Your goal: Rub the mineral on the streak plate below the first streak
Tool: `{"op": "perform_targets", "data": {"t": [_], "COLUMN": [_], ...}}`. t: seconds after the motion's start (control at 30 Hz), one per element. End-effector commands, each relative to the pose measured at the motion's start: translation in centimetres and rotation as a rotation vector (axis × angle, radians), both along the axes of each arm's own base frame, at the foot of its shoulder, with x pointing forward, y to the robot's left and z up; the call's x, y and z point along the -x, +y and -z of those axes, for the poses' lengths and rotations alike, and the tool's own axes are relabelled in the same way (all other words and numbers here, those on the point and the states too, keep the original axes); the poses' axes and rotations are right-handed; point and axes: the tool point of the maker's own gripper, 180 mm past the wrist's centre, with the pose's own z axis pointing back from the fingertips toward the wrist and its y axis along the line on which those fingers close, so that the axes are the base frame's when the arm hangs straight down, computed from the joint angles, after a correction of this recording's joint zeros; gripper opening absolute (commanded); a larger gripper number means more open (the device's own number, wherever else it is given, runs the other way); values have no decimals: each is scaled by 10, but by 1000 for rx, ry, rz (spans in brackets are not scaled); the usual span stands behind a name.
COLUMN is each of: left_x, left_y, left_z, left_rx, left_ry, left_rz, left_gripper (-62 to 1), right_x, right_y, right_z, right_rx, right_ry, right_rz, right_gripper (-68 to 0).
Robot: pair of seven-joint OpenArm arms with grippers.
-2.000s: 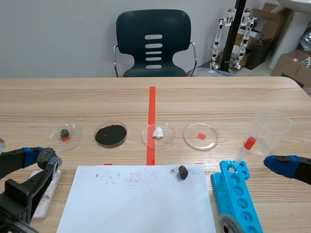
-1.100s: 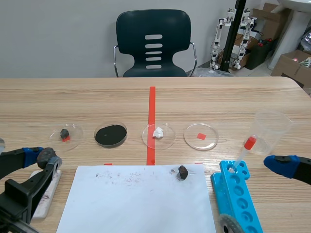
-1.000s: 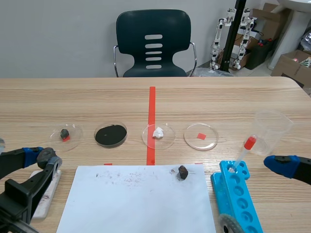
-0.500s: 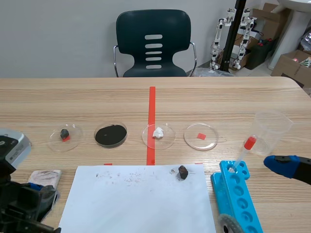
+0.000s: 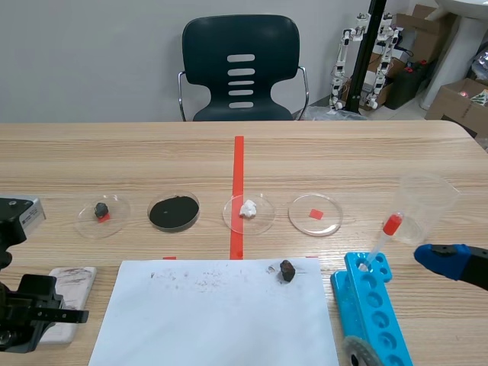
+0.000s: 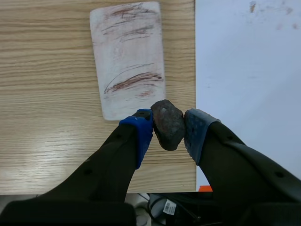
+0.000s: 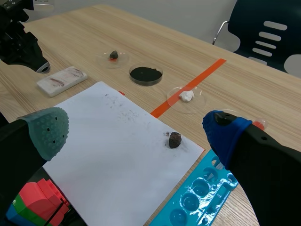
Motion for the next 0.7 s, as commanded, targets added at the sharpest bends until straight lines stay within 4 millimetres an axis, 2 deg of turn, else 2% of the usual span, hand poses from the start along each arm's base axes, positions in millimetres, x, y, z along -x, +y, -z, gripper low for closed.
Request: {"op": "perform_targets", "data": {"t": [0.0,0.4,0.67], "left_x": [-3,-20,-22], "left_y": [2,19,26], "left_z": [2,27,42], "left_rx": [2,26,43], "left_ry": [8,78,122], "left_rz": [-10,-82,-101], "left_gripper": [-496,-496,-496], "right_x": [-4,-4,-4], "right_y": [3,3,3], "right_z": [-11,-11,-11], "right_rx": [-26,-26,-26], "right_ry": [-34,-34,-35], "right_rz": [-2,-2,-2], "right_gripper": [-84,-84,-84]}}
